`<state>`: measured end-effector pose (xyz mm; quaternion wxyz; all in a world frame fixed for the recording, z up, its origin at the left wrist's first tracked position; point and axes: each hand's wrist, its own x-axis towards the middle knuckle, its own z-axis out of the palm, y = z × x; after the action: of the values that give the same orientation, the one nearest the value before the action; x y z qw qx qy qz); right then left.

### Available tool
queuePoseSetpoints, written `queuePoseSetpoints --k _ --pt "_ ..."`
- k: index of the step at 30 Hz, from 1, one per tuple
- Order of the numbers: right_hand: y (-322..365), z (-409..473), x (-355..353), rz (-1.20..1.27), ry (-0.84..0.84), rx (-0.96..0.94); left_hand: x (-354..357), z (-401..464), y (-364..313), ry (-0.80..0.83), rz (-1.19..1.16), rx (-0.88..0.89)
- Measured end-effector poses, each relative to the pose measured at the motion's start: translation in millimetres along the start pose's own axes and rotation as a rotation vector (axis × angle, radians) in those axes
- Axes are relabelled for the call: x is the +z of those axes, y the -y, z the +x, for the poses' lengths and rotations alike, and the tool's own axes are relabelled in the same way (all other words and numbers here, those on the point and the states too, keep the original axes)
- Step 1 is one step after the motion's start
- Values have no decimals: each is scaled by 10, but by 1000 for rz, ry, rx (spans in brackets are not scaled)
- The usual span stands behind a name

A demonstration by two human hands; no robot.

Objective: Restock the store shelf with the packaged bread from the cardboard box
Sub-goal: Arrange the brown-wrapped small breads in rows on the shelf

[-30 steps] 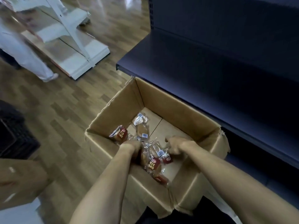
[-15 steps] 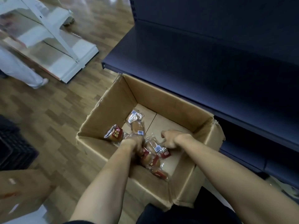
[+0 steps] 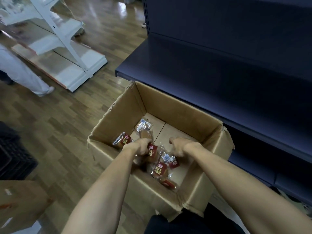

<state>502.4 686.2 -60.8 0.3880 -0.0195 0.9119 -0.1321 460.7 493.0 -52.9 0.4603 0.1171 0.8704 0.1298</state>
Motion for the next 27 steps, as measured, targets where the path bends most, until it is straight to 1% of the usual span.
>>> queuePoseSetpoints --k 1,3,6,10,12,16,18,19,21,25,27 --pt "37 -37 -7 15 -28 -12 -44 0 11 -34 5 -18" --pt "133 -114 -24 54 -91 -46 -140 -38 9 -90 -10 5" --pt "302 -209 -54 -9 -220 -97 -258 -143 -41 -147 -113 35" --pt "499 -277 -53 -72 -418 -107 -411 -304 -177 -112 -233 103" --pt "565 -308 -69 -82 -506 -128 -465 -383 -222 -91 -303 109" --pt "639 -428 -183 -114 -594 -143 -561 -484 -187 -98 -456 128" --pt "663 -498 -264 -117 -645 -143 -651 -541 -147 -118 -470 140" --pt "675 -536 -313 -117 -670 -141 -708 -590 -135 -148 -428 156" --pt "692 -593 -429 -129 -716 -131 -820 -710 -125 -261 -239 221" --pt "744 -739 -736 -181 -796 -118 -972 -912 -71 -657 336 334" --pt "800 -854 -909 -199 -844 -107 -1060 -1032 -68 -796 510 345"
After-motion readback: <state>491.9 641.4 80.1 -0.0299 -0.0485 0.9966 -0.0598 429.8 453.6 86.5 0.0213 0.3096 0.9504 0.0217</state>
